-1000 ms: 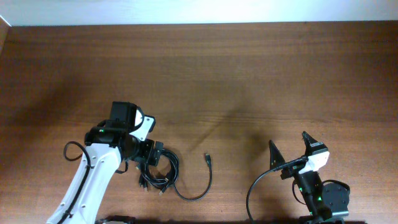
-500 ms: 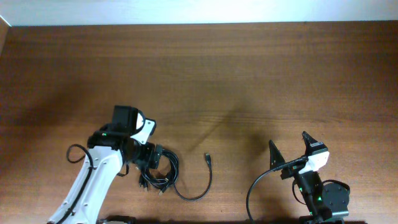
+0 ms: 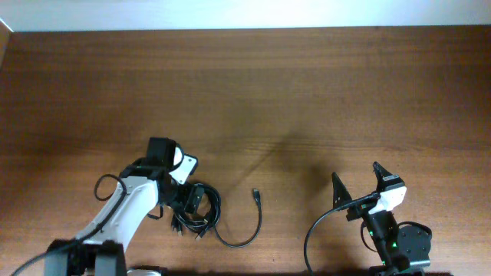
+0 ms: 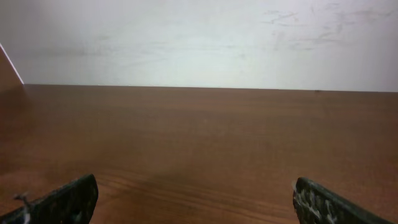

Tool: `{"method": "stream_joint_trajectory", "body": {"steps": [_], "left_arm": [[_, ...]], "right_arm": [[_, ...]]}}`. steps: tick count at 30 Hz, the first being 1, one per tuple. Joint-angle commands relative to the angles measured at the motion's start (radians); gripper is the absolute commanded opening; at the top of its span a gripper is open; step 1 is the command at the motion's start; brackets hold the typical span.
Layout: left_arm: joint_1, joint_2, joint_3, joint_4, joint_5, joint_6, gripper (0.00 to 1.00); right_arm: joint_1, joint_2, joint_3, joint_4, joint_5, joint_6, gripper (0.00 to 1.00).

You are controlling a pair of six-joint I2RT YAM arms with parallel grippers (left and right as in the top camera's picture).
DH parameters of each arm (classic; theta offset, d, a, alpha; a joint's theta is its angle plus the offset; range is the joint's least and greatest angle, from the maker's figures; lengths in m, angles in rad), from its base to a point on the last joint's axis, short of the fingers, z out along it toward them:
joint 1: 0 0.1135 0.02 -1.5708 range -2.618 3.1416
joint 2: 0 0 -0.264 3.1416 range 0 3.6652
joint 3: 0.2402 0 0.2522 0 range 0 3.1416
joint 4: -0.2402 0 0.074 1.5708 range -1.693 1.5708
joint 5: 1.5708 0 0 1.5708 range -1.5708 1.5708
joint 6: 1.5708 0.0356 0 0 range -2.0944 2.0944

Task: Untangle cables
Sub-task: 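Lower the left gripper onto the black cable coil and grasp it, then lift the cable coil with the left gripper toward table center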

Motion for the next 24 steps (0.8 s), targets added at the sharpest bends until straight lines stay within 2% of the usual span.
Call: {"method": "stream_joint_trajectory", "body": {"steps": [1,3,5,6,10,13,16,17,21,22,24], "left_arm": [[0.005,0.035,-0.009,0.016,-0.006,0.033,0.99],[0.005,0.035,-0.009,0.043,-0.006,0.034,0.99],[0.005,0.044,-0.009,0.075,-0.006,0.057,0.86],[0.005,0.058,-0.009,0.083,-0.006,0.060,0.84],[0.005,0.117,-0.009,0.097,-0.005,0.059,0.84],[0.003,0.149,-0.009,0.112,0.032,0.060,0.64],[-0.002,0.148,-0.009,0.114,0.033,0.060,0.34],[-0.002,0.149,-0.009,0.117,0.048,0.060,0.30],[-0.002,0.148,-0.009,0.130,0.066,0.059,0.25],[-0.002,0.148,-0.009,0.130,0.066,0.059,0.21],[-0.002,0.148,-0.009,0.130,0.066,0.059,0.00]], "right_arm": [[-0.006,-0.003,-0.009,-0.003,0.009,0.001,0.99],[-0.006,-0.003,-0.009,-0.003,0.010,0.001,0.99],[-0.006,-0.003,-0.009,-0.003,0.009,0.001,0.99],[-0.006,-0.003,-0.009,-0.003,0.010,0.001,0.99],[-0.006,-0.003,-0.009,-0.003,0.009,0.001,0.99],[-0.006,-0.003,-0.009,-0.003,0.009,0.001,0.99],[-0.006,-0.003,-0.009,-0.003,0.009,0.001,0.99],[-0.006,-0.003,-0.009,-0.003,0.010,0.001,0.99],[-0.006,-0.003,-0.009,-0.003,0.009,0.001,0.99],[-0.006,-0.003,-0.009,-0.003,0.009,0.001,0.99],[-0.006,-0.003,-0.009,-0.003,0.009,0.001,0.99]]}}
